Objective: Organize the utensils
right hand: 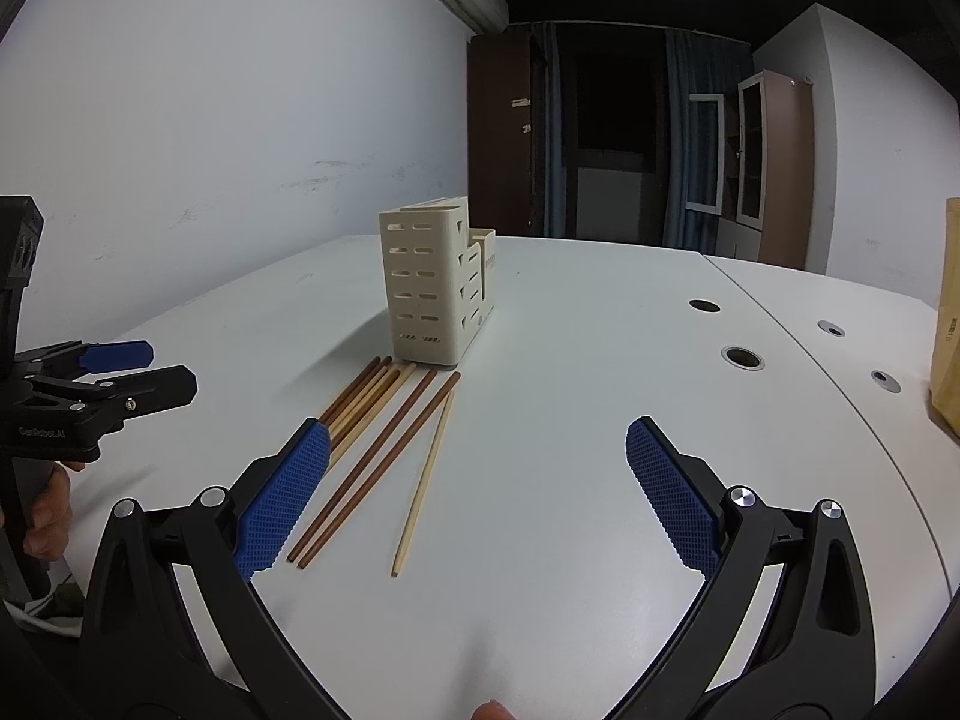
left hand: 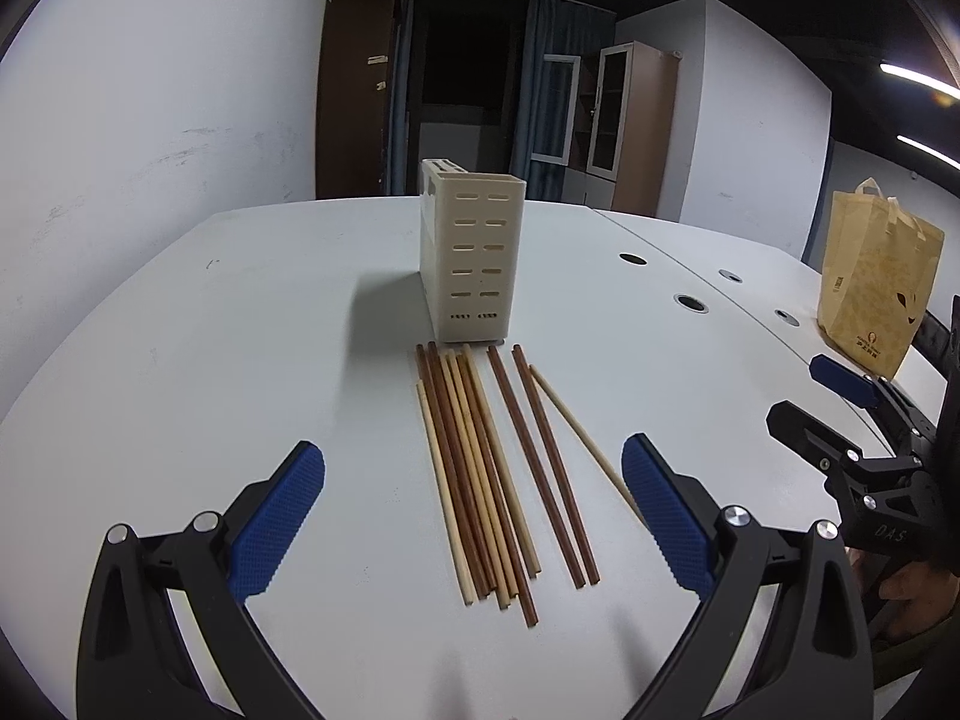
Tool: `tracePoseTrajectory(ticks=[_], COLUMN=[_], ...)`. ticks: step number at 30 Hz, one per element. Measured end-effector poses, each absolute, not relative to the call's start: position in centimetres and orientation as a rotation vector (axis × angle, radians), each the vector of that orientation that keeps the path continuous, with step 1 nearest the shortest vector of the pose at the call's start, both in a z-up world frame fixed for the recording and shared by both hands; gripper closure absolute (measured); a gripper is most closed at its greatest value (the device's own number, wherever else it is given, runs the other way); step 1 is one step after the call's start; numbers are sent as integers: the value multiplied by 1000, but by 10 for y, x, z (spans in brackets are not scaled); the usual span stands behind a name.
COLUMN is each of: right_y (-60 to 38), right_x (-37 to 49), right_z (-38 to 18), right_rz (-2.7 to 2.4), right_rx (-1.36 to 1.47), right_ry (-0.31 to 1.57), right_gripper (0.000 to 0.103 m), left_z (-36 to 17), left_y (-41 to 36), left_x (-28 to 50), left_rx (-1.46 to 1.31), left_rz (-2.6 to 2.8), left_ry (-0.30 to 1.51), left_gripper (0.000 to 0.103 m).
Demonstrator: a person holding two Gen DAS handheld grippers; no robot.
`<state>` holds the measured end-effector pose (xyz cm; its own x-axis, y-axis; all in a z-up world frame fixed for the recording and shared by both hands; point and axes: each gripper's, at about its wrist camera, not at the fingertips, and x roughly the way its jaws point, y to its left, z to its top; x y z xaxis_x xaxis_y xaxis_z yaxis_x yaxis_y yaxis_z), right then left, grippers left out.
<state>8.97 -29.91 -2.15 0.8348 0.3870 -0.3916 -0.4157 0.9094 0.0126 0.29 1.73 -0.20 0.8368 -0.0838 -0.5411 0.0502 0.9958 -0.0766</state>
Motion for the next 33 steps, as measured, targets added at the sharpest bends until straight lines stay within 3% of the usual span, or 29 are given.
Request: tracePoseTrajectory(ticks=[33], right_y=[-289], right_x=[110], right_z=[-32], right_rz=[447], right_rx=[-69], right_ry=[465], right_gripper=[8], left_z=[-6], left_y=[24], left_x=[2], left_rx=[-18], left_rz=[-5], left_ry=[583], left_gripper=[5])
